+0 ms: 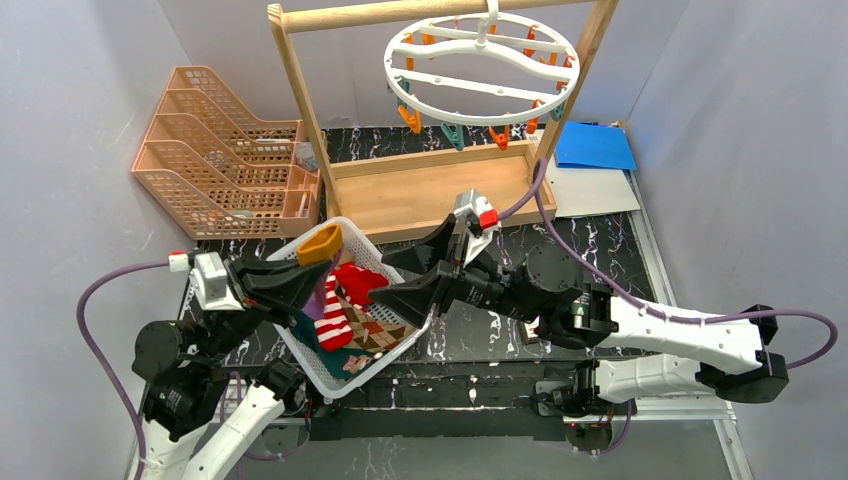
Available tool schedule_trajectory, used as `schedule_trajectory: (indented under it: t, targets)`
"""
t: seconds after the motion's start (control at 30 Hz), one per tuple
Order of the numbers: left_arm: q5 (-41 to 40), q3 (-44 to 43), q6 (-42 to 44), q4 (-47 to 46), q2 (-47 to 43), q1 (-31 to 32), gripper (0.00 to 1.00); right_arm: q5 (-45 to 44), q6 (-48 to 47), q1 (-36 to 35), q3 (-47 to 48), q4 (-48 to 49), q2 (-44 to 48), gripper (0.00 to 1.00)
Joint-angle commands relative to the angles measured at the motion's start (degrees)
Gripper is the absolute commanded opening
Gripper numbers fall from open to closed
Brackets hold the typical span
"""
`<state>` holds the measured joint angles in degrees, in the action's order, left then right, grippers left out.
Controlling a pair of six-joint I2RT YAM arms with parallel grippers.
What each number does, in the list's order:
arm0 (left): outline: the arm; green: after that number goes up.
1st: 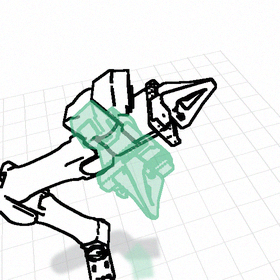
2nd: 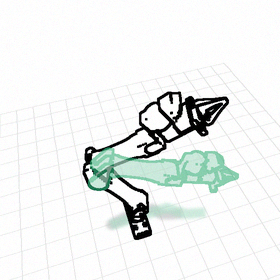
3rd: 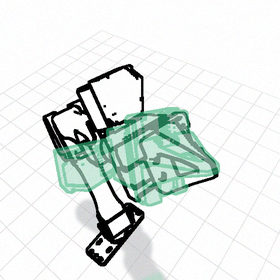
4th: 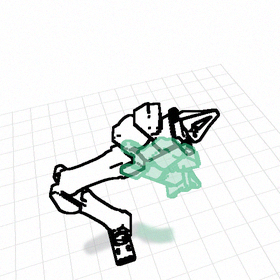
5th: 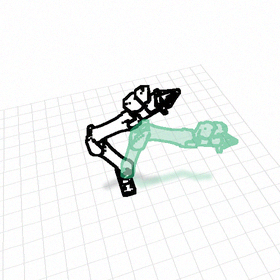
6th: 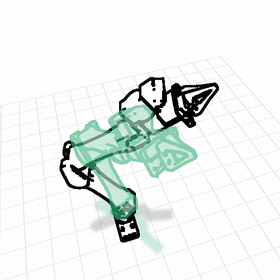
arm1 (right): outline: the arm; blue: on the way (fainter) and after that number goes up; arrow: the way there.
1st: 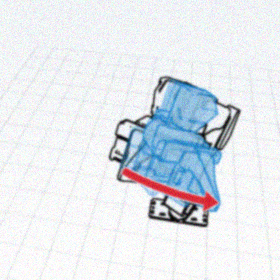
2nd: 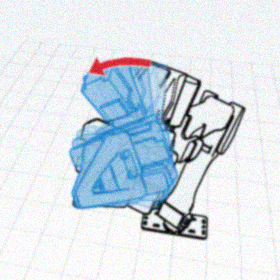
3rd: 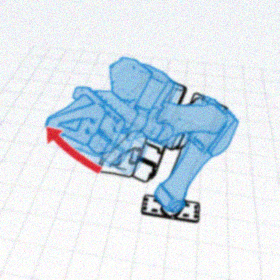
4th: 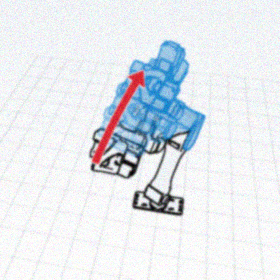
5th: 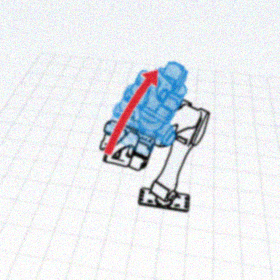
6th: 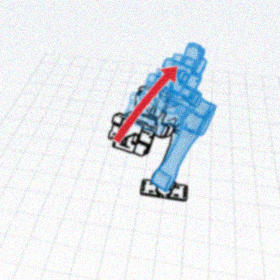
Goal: Clip the socks to the hanger
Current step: Pick up the sock from the bin.
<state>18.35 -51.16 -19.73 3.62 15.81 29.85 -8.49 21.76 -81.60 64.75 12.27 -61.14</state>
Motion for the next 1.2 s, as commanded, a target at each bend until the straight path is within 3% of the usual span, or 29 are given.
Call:
schedule_trajectory:
  t: [0.0, 0.17, 0.8, 1.17]
  targets:
    - [12.04, -0.47, 12.11, 0.3, 1.15, 0.21, 0.0, 1.54, -6.5, 0.06, 4.17, 0.69, -1.17, 0.74]
    - [11.74, -2.52, 16.04, 3.16, 1.23, 0.21, 0.0, 2.07, -10.61, 0.04, 4.68, -1.48, -1.27, 0.71]
    - [12.96, -2.15, 15.33, 3.6, 2.58, 0.21, 0.0, -2.11, -10.23, 0.04, 9.1, 7.52, -8.75, 0.64]
    - [13.2, -2.11, 15.68, 3.85, 2.56, 0.21, 0.0, -6.53, -9.68, 0.04, 10.58, 6.97, -11.01, 0.6]
